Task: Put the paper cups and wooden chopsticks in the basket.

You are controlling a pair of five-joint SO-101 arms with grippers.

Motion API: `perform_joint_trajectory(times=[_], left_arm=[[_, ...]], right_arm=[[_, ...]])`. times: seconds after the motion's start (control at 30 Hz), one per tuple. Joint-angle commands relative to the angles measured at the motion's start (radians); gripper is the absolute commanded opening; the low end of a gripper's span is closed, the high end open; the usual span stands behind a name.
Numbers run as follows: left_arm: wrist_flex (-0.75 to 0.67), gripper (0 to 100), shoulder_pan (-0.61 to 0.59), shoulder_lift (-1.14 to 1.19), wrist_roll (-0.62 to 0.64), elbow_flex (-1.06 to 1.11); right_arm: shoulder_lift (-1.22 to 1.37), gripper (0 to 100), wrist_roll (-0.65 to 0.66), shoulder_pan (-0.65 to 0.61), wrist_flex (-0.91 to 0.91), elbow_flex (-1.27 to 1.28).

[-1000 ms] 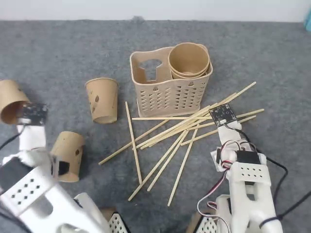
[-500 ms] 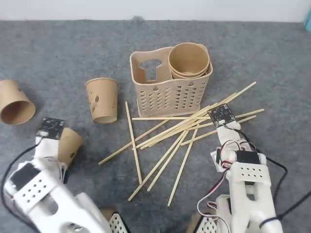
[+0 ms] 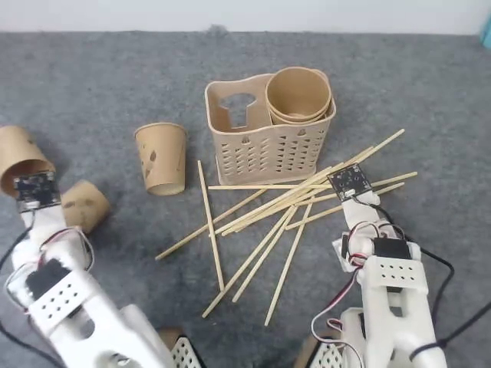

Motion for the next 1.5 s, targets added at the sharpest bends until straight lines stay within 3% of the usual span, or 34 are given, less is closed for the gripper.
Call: perform_joint_trajectory(times=[0.0,0.3,0.4,0.6,0.9,1.03,1.27,1.47], left_arm=[[-0.083,18,0.069,-0.017,0.115,0.021],[-0.446,18,0.133,-0.018,0.299,0.213],[-0.448,16,0.118,-0.018,0.310,0.216],[-0.448,1,0.091,-0.020,0.307,0.209],[-0.440,1,0.068,-0.020,0.304,0.156],[-0.273,1,0.048,-0.020,0.304,0.061],[0.305,1,0.109,-0.020,0.169,-0.203],[0.560,1,0.189,-0.018,0.097,-0.338]], right_arm=[[-0.027,0.9,0.012,-0.012,0.001,-0.008],[-0.027,0.9,0.012,-0.012,0.004,-0.008],[-0.027,0.9,0.014,-0.012,0.002,-0.008],[-0.027,0.9,0.014,-0.012,0.001,-0.008],[-0.027,0.9,0.014,-0.012,-0.001,-0.008],[-0.027,0.9,0.014,-0.012,-0.002,-0.008],[-0.027,0.9,0.014,-0.012,-0.002,-0.008],[-0.027,0.9,0.014,-0.012,-0.002,-0.008]])
